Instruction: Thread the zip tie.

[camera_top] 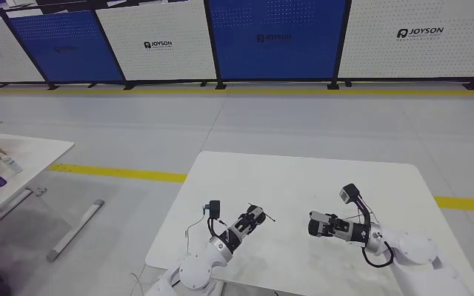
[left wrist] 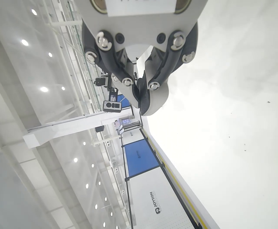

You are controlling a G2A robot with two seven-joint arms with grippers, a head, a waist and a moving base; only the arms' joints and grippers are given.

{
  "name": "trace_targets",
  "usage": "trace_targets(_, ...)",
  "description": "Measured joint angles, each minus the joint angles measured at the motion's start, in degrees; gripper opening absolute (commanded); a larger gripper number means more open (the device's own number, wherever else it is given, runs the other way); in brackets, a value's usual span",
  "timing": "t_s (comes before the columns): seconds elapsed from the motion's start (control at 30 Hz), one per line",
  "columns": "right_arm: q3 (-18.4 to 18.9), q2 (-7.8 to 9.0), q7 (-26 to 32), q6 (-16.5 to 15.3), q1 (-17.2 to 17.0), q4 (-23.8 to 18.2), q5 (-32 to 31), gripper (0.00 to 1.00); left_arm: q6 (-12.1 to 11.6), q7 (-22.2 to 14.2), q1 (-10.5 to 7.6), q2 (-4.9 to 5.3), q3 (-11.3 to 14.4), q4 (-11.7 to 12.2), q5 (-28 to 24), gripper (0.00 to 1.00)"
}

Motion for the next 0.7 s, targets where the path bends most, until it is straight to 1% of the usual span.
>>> trace_targets(0.1,0.0,0.00,0.0,0.0,0.0,0.0,0.0,1.00,0.0,0.0,0.00,0.00,0.0,0.0,0.0,0.00)
trace_targets(0.17,0.0,0.00,0.0,0.0,0.0,0.0,0.0,1.00,0.6,1.0,-0.42,-0.07,0.2,0.8,1.3,0.00)
trace_targets(0.2,0.0,0.00,0.0,0.0,0.0,0.0,0.0,1.00,1.1,2.5,-0.85,-0.19,0.6,1.4,2.8,0.00)
trace_targets(0.23,0.0,0.00,0.0,0.0,0.0,0.0,0.0,1.00,1.5,5.1,-1.49,-0.45,1.5,2.4,5.0,0.00)
trace_targets(0.27,0.0,0.00,0.0,0.0,0.0,0.0,0.0,1.00,1.7,6.7,-2.00,-0.66,2.4,3.1,6.4,0.00)
trace_targets(0.3,0.0,0.00,0.0,0.0,0.0,0.0,0.0,1.00,1.7,7.4,-2.49,-0.84,3.3,3.7,7.0,0.00)
trace_targets(0.33,0.0,0.00,0.0,0.0,0.0,0.0,0.0,1.00,1.6,6.9,-2.82,-0.96,3.9,4.1,6.6,0.00)
trace_targets(0.4,0.0,0.00,0.0,0.0,0.0,0.0,0.0,1.00,1.6,6.0,-2.87,-0.97,4.0,4.1,5.9,0.00)
trace_targets(0.7,0.0,0.00,0.0,0.0,0.0,0.0,0.0,1.00,1.6,5.9,-2.81,-0.96,4.0,4.0,5.7,0.00)
